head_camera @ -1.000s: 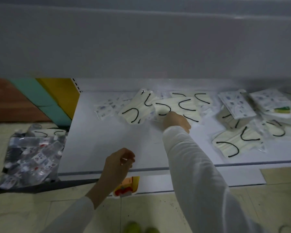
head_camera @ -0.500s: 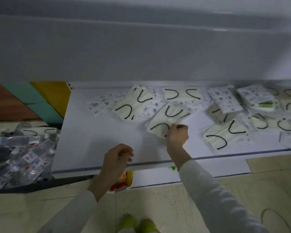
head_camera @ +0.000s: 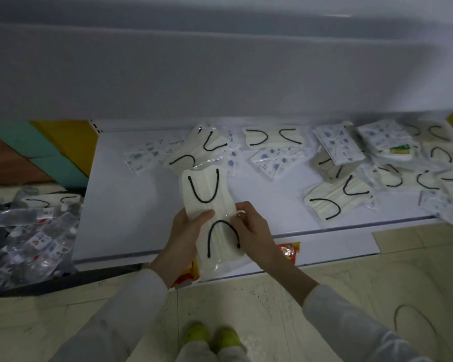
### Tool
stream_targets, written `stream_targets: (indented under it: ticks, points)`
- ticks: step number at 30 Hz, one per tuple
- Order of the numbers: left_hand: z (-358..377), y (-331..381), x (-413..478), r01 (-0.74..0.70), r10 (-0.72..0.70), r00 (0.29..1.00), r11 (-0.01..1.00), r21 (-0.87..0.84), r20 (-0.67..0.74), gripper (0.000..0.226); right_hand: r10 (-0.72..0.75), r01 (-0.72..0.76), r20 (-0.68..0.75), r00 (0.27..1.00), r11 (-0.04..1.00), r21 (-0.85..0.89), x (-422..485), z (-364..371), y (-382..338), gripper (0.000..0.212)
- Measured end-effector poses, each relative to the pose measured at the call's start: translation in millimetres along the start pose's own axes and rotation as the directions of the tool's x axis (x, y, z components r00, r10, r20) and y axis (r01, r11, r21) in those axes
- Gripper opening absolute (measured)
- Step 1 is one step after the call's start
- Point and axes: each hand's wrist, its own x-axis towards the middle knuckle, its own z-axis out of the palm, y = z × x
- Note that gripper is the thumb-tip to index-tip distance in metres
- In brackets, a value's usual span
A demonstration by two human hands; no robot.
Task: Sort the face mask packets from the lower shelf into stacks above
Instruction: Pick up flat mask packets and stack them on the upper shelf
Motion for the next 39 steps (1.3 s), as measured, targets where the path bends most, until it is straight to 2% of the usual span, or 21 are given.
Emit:
stream_targets:
  ticks: [5, 8, 11, 14, 19, 21, 23, 26, 30, 32, 35, 39]
  points:
    - [17, -7, -2, -0.088, 0.091, 0.994, 0.995, 0.044, -0.067, 0.02, -0.061, 0.062, 0.038, 0.997, 0.998, -0.016, -2, -16, 5, 0.01]
    - [14, -3, -1, -0.102, 0.113, 0.979, 0.992, 0.073, -0.167, 0.019, -0.053, 0.059, 0.062, 0.997, 0.994, -0.092, 11, -17, 1, 0.009]
    - [-13, 9, -1, -0.124, 0.143, 0.965, 0.988, 0.096, -0.222, 0.024, -0.053, 0.054, 0.013, 0.999, 0.982, -0.18, 52, -7, -11, 0.016]
    - [-51, 24, 0, -0.163, 0.193, 0.945, 0.978, 0.131, -0.263, 0.025, 0.043, -0.071, -0.098, 0.994, 0.952, -0.297, 106, 20, -29, 0.028]
    - [-95, 45, 7, -0.204, 0.248, 0.897, 0.967, 0.154, -0.367, 0.026, 0.298, -0.371, -0.293, 0.908, 0.898, -0.236, 161, 73, -51, 0.037]
    - [-104, 50, 8, -0.224, 0.256, 0.884, 0.966, 0.127, -0.39, 0.026, 0.331, -0.456, -0.38, 0.864, 0.834, -0.31, 174, 89, -48, 0.052]
    - [-109, 52, 8, -0.241, 0.265, 0.883, 0.964, 0.11, -0.388, 0.021, 0.317, -0.498, -0.447, 0.837, 0.781, -0.378, 181, 101, -46, 0.057]
    - [-112, 50, 8, -0.243, 0.268, 0.887, 0.963, 0.115, -0.376, 0.019, 0.273, -0.478, -0.478, 0.835, 0.789, -0.385, 186, 113, -45, 0.048]
    - [-111, 46, 9, -0.226, 0.252, 0.896, 0.968, 0.113, -0.367, 0.024, 0.209, -0.365, -0.413, 0.886, 0.864, -0.347, 186, 111, -49, 0.069]
    - [-110, 43, 10, -0.221, 0.251, 0.9, 0.967, 0.124, -0.356, 0.025, 0.258, -0.384, -0.392, 0.883, 0.878, -0.287, 184, 105, -49, 0.074]
    - [-109, 40, 12, -0.216, 0.241, 0.908, 0.97, 0.109, -0.342, 0.026, 0.312, -0.38, -0.334, 0.889, 0.911, -0.16, 177, 91, -45, 0.055]
    - [-105, 34, 16, -0.184, 0.184, 0.915, 0.982, 0.033, -0.359, 0.031, 0.268, -0.291, -0.262, 0.927, 0.955, -0.051, 163, 68, -46, 0.038]
